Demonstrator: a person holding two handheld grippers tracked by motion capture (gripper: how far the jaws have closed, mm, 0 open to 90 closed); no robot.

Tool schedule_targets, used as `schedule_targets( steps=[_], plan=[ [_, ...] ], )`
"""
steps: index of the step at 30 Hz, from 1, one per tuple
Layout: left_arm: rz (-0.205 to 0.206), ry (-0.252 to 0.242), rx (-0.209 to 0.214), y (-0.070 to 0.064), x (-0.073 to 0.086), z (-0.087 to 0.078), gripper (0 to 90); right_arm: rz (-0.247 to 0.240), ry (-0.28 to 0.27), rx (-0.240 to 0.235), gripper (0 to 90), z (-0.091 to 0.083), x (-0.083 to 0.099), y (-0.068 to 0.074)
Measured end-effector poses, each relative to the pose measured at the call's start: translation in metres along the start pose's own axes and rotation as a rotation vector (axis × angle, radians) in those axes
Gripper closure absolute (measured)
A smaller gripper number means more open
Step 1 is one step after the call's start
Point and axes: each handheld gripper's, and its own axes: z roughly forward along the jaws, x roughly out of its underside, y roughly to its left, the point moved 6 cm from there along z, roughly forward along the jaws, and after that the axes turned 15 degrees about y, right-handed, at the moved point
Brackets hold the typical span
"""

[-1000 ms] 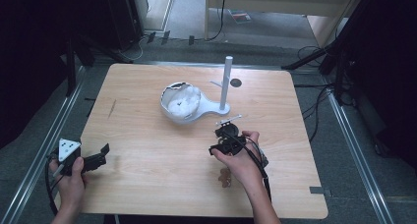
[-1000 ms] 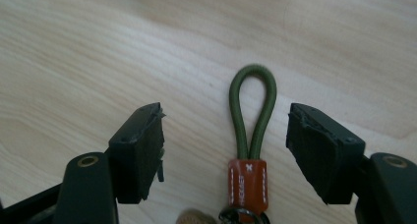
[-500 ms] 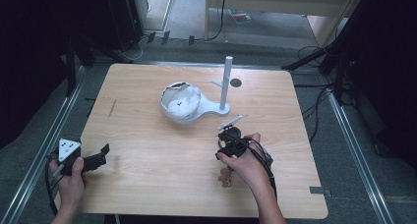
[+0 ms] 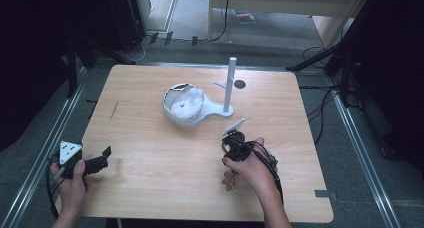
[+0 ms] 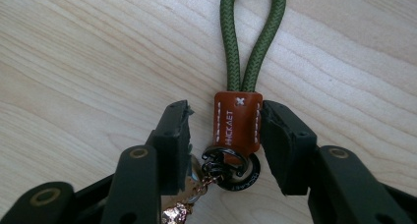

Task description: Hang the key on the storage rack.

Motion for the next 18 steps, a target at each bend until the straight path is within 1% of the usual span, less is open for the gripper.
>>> schedule_targets(
  steps=[5, 8, 11, 14, 16, 18],
  plan=[
    [-0.001, 0.000, 0.000, 0.000, 0.000, 0.000, 0.3, -0.007, 0.030, 0.009, 57.7, 0.003, 0.000, -0.002],
    [-0.001, 0.000, 0.000, 0.000, 0.000, 0.000, 0.4, -0.003, 0.045, 0.019, 57.4, 0.006, 0.000, -0.001],
    [-0.001, 0.000, 0.000, 0.000, 0.000, 0.000, 0.4, -0.006, 0.043, 0.030, 58.0, 0.007, -0.002, -0.002],
    [-0.001, 0.000, 0.000, 0.000, 0.000, 0.000, 0.4, 0.005, 0.053, 0.034, 60.6, 0.008, -0.002, -0.003],
    [-0.002, 0.001, 0.000, 0.000, 0.000, 0.000, 0.4, 0.007, 0.067, 0.052, 62.9, 0.011, -0.001, -0.003],
    [-0.002, 0.001, 0.000, 0.000, 0.000, 0.000, 0.4, 0.007, 0.065, 0.062, 66.0, 0.012, -0.002, -0.003]
  ],
)
